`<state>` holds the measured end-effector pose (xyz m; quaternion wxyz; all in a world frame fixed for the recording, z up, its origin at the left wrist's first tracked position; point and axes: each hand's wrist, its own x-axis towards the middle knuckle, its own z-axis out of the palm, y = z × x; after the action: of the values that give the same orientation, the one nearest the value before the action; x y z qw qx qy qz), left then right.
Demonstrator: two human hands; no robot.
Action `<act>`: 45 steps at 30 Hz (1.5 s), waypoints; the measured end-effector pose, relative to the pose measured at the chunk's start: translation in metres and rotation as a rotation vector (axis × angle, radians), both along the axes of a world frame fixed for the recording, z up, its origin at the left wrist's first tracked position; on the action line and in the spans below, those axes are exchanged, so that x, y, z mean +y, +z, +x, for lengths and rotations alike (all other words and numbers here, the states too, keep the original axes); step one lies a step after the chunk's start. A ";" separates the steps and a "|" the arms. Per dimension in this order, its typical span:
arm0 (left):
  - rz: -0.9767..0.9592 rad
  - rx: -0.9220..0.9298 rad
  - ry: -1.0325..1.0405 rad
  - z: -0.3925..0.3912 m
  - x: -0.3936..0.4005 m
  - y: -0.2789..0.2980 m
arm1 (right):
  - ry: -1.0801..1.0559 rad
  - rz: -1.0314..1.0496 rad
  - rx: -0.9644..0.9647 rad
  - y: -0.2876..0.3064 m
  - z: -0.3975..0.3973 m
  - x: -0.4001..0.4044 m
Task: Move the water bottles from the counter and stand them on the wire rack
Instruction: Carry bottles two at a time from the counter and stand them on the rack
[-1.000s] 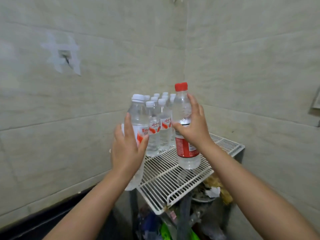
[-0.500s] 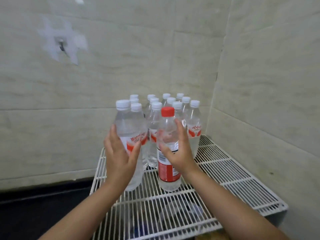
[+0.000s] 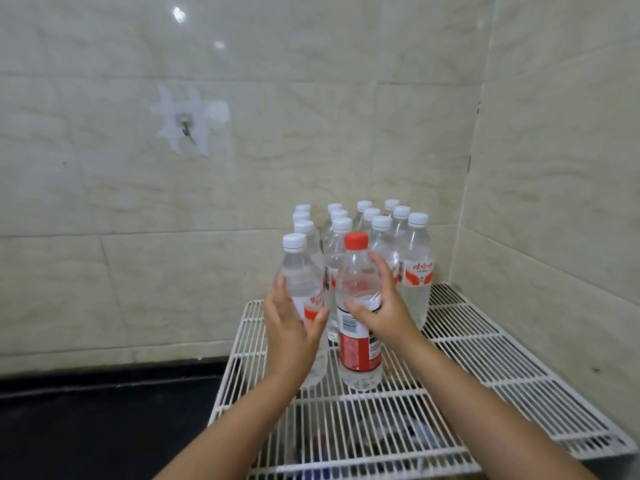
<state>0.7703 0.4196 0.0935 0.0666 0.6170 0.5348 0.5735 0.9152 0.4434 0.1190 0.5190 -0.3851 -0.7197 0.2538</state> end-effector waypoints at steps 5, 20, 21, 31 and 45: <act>-0.076 -0.088 -0.115 -0.024 0.001 0.017 | -0.098 -0.021 -0.039 0.028 0.007 -0.003; -0.087 0.200 -0.051 -0.042 0.029 0.105 | -0.302 0.039 -0.934 0.123 -0.009 0.000; -0.079 0.226 0.037 -0.038 0.028 0.105 | -0.238 0.012 -0.912 0.123 -0.006 -0.002; -0.221 0.281 -0.193 -0.045 0.028 0.102 | -0.328 0.058 -0.860 0.119 -0.010 0.002; -0.083 0.230 -0.058 -0.028 0.031 0.103 | -0.229 0.079 -0.631 0.109 -0.013 0.008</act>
<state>0.7424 0.4510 0.1968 0.0470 0.6906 0.5441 0.4742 0.9025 0.4509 0.2282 0.3102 -0.5026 -0.8062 0.0339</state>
